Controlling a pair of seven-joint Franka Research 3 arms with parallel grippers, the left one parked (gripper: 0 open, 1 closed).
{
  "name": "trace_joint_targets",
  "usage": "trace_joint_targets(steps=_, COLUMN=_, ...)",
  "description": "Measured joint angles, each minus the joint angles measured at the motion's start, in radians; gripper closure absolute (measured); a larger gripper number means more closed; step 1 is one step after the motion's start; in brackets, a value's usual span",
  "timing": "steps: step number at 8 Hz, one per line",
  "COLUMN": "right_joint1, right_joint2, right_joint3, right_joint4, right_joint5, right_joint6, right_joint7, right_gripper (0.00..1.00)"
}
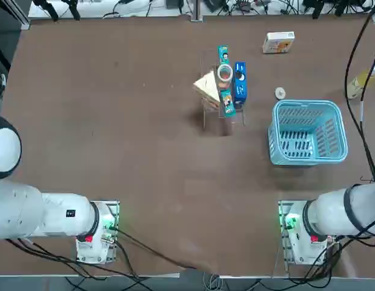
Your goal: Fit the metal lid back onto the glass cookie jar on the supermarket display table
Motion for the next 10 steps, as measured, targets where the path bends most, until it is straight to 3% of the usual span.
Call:
trace_joint_targets(steps=3, right_joint1=-0.013, right_joint2=0.022, right_joint3=-0.009, right_joint4=-0.012, right_joint5=-0.002, right_joint6=-0.002, right_joint7=0.014, right_gripper=0.0)
trace_joint_targets(steps=5, right_joint1=-0.034, right_joint2=0.11, right_joint3=-0.013, right_joint4=-0.033, right_joint5=-0.009, right_joint6=0.039, right_joint7=0.014, right_gripper=0.0)
trace_joint_targets(steps=7, right_joint1=-0.044, right_joint2=0.213, right_joint3=-0.014, right_joint4=-0.116, right_joint5=-0.018, right_joint6=0.244, right_joint7=0.014, right_gripper=0.0)
trace_joint_targets(steps=9, right_joint1=-0.046, right_joint2=0.255, right_joint3=-0.015, right_joint4=-0.308, right_joint5=-0.021, right_joint6=0.549, right_joint7=0.014, right_gripper=0.0)
trace_joint_targets(steps=10, right_joint1=-0.045, right_joint2=0.264, right_joint3=-0.014, right_joint4=-0.388, right_joint5=-0.021, right_joint6=0.637, right_joint7=0.014, right_gripper=0.0)
